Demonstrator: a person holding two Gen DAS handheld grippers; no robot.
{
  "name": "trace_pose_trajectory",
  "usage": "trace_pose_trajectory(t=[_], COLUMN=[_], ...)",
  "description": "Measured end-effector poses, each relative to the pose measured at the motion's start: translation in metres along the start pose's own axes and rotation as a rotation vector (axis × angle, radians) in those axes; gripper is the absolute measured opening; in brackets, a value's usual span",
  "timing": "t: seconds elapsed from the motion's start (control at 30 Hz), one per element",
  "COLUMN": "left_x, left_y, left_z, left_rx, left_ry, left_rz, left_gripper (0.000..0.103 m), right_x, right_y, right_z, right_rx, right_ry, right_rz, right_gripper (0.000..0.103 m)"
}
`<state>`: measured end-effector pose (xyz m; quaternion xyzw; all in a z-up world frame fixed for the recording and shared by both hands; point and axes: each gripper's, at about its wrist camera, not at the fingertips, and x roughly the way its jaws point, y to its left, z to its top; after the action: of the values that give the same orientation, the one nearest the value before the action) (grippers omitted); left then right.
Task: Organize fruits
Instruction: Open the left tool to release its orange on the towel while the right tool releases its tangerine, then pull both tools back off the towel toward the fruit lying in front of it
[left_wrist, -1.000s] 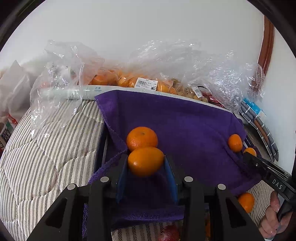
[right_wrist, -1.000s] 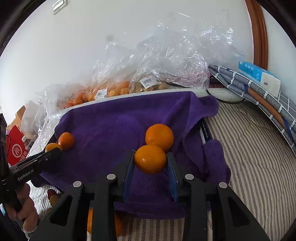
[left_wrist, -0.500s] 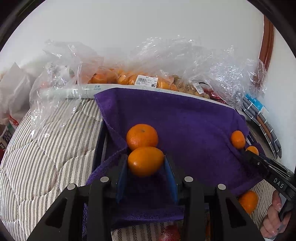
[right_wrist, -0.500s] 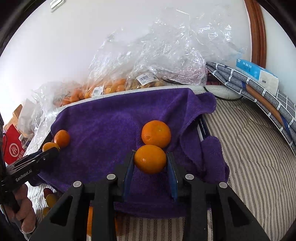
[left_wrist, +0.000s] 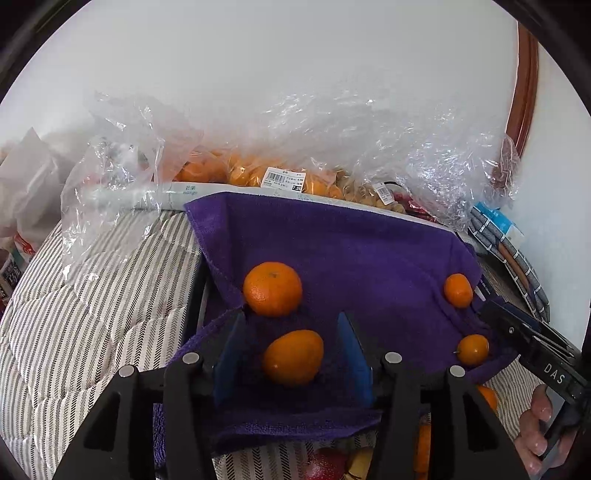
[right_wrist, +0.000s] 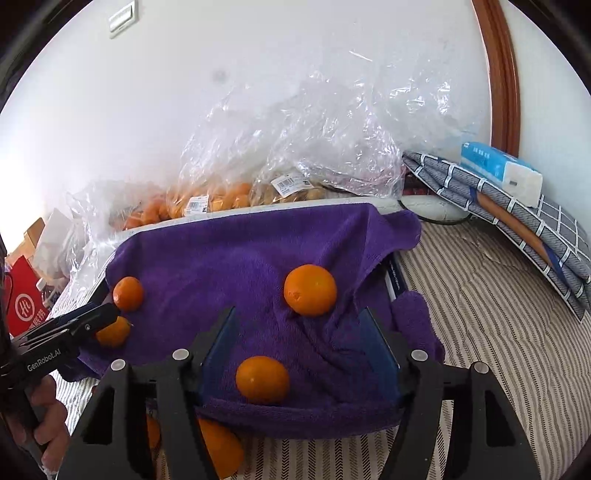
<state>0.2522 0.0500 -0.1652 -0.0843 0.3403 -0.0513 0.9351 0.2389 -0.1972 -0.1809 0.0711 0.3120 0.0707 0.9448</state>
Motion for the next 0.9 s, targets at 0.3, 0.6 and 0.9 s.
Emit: trace_pose_trajectory(t=[0.3,0.6,0.9], left_x=[-0.013,-0.022,-0.047], left_y=[-0.003,-0.008,0.000], left_z=[0.002,0.001,-0.017], left_rx=[0.006,-0.002,-0.053], left_ry=[-0.054,-0.048,-0.057], left_rz=[0.000,-0.038,-0.053], left_gripper=[0.051,0.051,0.051], right_x=[-0.015,-0.054,-0.078], right_y=[-0.005,-0.012,-0.010], right_z=[0.003,0.004,-0.017], right_rx=[0.005,0.078,0.043], right_ry=[-0.072,-0.107,0.018], right_rz=[-0.006,-0.059,-0.090], right_gripper=[0.067,0.067,0.067])
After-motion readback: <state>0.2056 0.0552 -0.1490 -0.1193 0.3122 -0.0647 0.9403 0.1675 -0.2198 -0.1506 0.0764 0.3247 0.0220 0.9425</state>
